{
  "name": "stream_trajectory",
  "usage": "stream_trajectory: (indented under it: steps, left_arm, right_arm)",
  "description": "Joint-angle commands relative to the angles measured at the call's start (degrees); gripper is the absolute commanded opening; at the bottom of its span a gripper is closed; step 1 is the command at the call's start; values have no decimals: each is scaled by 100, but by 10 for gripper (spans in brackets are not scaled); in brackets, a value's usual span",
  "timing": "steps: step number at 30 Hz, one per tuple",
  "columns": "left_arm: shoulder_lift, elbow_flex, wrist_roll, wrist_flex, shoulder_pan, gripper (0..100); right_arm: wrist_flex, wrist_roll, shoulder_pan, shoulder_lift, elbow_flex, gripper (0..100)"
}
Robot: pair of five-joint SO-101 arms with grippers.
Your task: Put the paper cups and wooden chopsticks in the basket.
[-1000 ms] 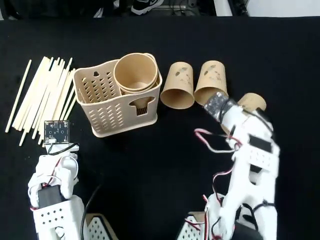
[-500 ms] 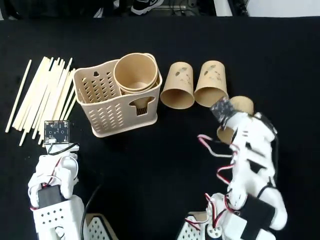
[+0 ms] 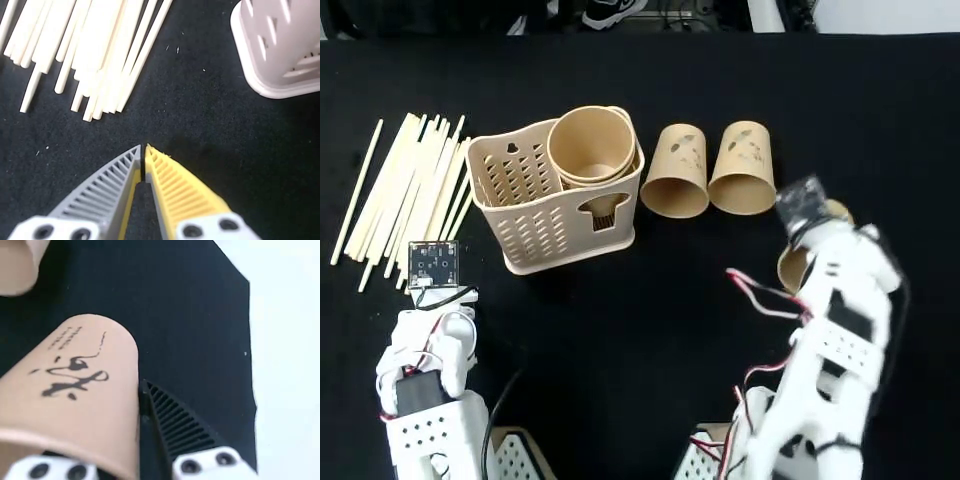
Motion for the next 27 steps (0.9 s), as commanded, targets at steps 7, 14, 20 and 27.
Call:
stream_trajectory:
  steps: [7, 14, 20, 27]
  left_arm:
    - [-44, 48, -35, -53, 40, 30]
    - [-44, 48, -35, -79, 40, 30]
    - [-44, 66, -35, -79, 40, 30]
    - [-44, 75, -35, -88, 40, 30]
  right_arm:
    - [5169, -1099, -993, -778, -3591, 12]
    - [5486, -2057, -2532, -716, -4866, 12]
    - [5371, -2585, -4105, -207, -5930, 12]
    - [5204, -3059, -4888, 1288, -6932, 12]
